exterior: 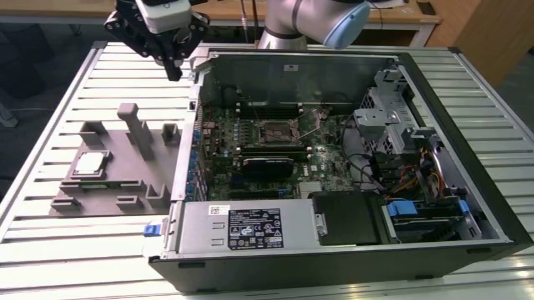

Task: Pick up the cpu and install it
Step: 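Reach for the cpu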

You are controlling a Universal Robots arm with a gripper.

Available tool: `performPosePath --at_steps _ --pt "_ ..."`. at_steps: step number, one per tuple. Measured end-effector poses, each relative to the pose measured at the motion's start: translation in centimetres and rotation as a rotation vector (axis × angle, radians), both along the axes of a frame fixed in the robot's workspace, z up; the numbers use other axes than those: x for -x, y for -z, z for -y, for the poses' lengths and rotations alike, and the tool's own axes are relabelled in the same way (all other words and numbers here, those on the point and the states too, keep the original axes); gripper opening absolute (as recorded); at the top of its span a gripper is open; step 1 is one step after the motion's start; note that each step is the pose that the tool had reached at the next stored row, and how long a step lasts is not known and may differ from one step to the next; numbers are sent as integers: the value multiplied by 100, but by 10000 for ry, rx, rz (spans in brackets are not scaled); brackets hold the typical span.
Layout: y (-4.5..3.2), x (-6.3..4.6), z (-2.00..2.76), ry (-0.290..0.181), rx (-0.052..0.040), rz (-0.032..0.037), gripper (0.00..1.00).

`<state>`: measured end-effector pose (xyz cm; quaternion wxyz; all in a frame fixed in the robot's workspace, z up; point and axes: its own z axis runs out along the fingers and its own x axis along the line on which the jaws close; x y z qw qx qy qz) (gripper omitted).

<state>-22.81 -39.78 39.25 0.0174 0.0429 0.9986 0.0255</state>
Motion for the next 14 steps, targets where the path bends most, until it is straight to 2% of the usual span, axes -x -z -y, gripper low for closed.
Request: performPosePath --at_steps 14 --pt "5 340 0 71 0 0 11"
